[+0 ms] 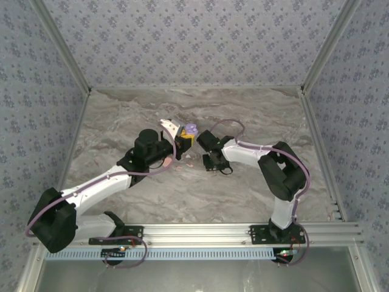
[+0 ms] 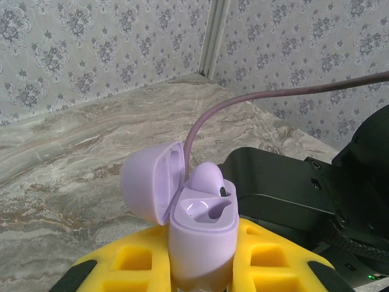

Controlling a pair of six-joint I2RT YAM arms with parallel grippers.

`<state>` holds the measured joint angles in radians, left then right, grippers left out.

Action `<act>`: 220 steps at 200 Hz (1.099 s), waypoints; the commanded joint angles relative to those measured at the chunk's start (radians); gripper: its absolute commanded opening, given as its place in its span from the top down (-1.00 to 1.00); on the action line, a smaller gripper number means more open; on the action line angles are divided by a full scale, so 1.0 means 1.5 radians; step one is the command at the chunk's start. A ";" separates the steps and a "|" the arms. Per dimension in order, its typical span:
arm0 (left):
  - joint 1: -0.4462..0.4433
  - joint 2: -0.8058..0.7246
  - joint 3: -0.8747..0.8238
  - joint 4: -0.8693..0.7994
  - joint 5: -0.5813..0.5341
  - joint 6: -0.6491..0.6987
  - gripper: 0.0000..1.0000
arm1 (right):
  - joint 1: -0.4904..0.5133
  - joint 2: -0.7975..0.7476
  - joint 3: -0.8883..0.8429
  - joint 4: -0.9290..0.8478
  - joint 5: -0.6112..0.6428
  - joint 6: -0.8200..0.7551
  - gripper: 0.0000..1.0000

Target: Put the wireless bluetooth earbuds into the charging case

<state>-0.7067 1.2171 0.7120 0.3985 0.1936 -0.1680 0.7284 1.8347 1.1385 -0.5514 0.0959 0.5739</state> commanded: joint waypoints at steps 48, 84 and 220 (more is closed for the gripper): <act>0.003 -0.024 -0.003 0.009 -0.006 0.006 0.76 | 0.014 0.027 0.008 -0.025 0.019 0.016 0.55; 0.004 -0.023 -0.003 0.005 -0.009 0.005 0.76 | 0.014 0.004 0.000 -0.015 0.019 0.001 0.57; 0.004 0.021 -0.033 0.006 -0.058 -0.065 0.76 | -0.085 -0.157 -0.110 0.116 -0.119 -0.040 0.58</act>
<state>-0.7067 1.2274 0.6769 0.3859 0.1310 -0.2218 0.6319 1.6772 1.0138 -0.4412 0.0013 0.5411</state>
